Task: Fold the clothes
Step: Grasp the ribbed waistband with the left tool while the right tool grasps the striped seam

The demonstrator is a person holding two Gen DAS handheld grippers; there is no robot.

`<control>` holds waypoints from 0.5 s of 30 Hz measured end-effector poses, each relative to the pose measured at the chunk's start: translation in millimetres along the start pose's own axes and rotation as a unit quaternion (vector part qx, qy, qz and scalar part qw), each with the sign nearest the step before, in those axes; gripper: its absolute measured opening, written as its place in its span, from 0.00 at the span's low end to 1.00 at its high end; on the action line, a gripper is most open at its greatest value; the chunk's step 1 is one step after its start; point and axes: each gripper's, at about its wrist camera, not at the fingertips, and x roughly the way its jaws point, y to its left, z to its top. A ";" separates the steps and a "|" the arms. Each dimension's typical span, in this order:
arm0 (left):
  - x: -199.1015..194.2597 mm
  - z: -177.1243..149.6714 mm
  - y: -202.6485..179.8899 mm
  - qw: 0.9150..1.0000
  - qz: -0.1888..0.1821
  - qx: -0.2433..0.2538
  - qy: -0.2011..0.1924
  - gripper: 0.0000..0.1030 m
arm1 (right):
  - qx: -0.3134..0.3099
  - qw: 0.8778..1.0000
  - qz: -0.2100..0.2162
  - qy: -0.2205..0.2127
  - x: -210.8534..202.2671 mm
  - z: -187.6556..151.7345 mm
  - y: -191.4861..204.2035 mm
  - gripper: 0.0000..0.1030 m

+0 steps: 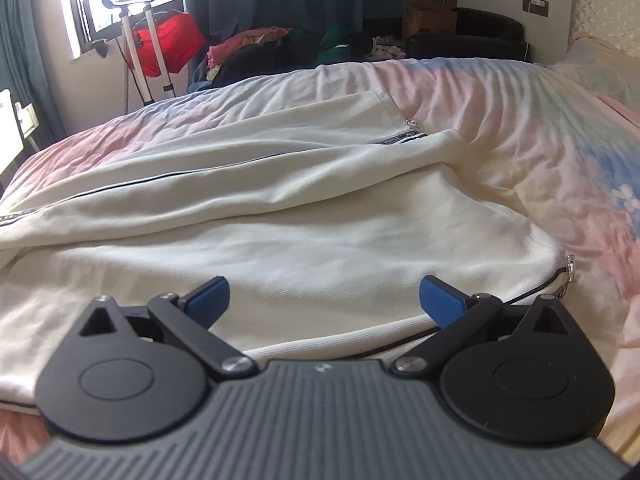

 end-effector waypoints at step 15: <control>26.3 -4.7 -12.8 0.999 0.031 0.033 0.015 0.43 | 0.045 0.999 -0.005 0.001 2.3 0.8 -14.7 1.00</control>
